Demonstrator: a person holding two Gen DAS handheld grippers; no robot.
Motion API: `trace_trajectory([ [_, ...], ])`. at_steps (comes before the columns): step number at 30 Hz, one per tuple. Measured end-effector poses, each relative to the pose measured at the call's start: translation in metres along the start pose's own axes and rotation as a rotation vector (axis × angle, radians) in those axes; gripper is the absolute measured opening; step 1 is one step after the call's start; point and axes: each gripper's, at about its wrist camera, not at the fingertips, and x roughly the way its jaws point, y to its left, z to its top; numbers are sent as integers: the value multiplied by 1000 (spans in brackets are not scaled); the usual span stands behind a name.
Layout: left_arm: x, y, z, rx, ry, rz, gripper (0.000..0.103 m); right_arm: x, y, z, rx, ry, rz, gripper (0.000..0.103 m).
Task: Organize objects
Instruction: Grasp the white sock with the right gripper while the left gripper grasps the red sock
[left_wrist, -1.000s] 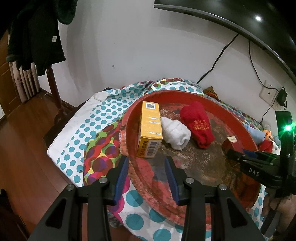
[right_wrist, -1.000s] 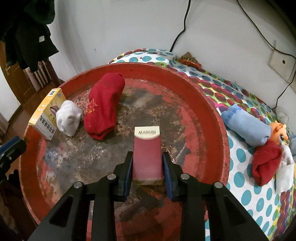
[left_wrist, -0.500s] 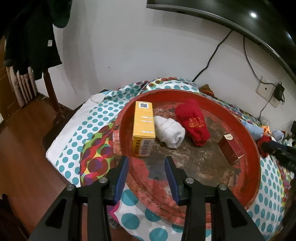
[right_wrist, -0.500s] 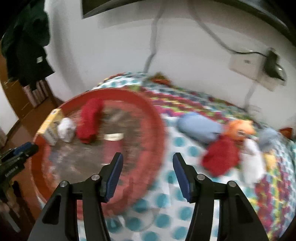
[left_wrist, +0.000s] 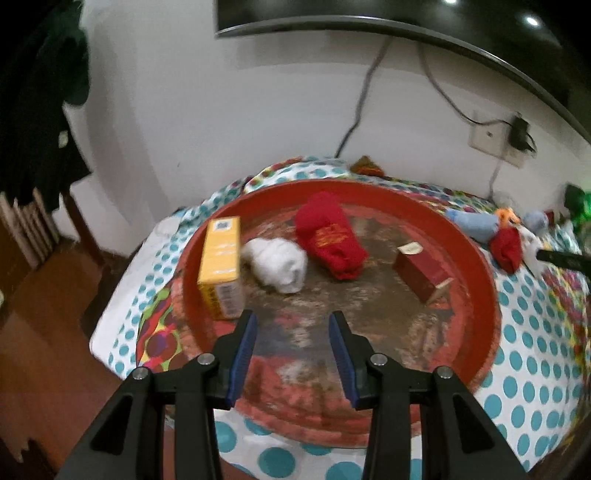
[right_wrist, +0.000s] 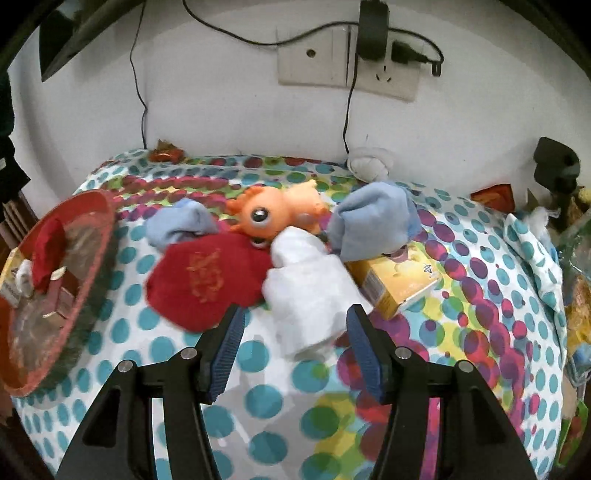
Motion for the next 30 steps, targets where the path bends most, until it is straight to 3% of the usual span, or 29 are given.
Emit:
trace_trajectory([
  [8,-8,-54,12,125,11,-60,41,28,-6,6,-31,-8,0,58],
  [12,-14,-100,26,217,-7,-136,41,36,-11,8,-45,-5,-26,39],
  [16,-7,-153,42,274,6,-245,41,24,-26,1,-23,-19,-5,30],
  [24,39,-236,65,313,72,-402,41,-17,-44,-34,-25,-53,27,29],
  [30,83,-272,79,336,112,-422,41,-17,-57,-50,3,-47,50,29],
])
